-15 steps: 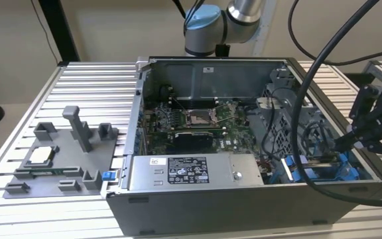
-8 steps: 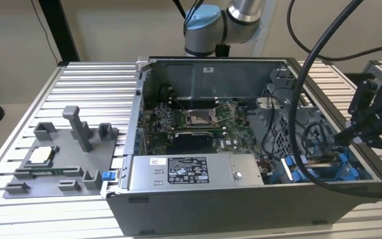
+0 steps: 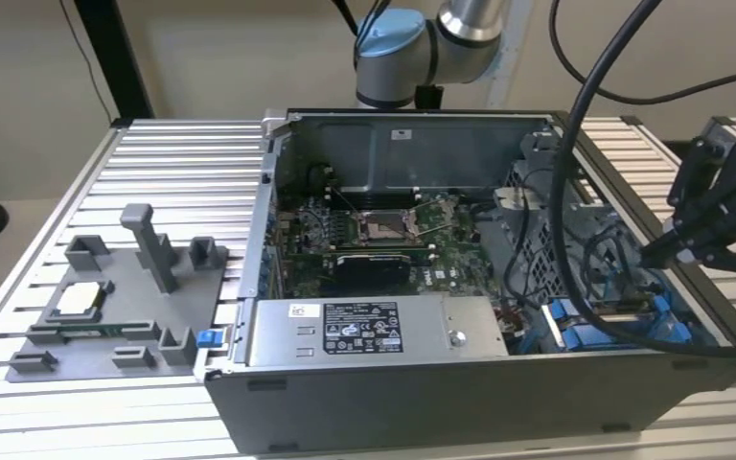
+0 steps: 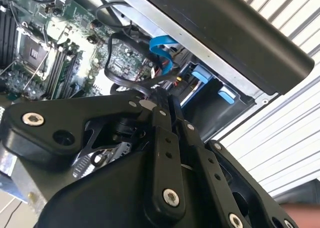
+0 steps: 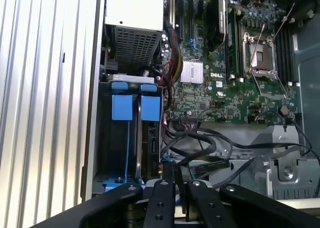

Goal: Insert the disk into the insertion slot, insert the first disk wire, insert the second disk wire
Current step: 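Insert the second disk wire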

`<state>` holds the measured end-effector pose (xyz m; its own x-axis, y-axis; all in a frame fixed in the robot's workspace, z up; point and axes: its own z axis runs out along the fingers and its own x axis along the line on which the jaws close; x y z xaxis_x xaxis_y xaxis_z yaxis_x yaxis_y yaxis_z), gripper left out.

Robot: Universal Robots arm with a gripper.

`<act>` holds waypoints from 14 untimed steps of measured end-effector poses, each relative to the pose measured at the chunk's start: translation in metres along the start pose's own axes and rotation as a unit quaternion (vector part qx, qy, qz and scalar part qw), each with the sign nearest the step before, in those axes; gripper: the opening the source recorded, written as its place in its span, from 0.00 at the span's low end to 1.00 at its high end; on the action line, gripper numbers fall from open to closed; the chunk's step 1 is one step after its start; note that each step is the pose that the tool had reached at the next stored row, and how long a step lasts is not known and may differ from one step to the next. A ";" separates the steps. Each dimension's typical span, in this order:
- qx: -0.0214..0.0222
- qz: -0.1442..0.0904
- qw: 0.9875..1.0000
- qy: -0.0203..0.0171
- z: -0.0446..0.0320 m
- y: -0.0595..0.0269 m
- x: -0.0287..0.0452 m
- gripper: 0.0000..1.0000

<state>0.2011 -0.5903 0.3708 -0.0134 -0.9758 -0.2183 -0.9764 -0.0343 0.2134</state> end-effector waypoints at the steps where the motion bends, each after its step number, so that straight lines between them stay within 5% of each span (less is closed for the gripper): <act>1: 0.000 0.000 1.000 0.000 -0.0003 0.0007 -0.0011 0.00; 14: 0.000 0.000 1.000 0.000 0.0011 0.0142 -0.0110 0.00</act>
<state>0.1872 -0.5798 0.3752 -0.0133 -0.9758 -0.2183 -0.9764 -0.0344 0.2134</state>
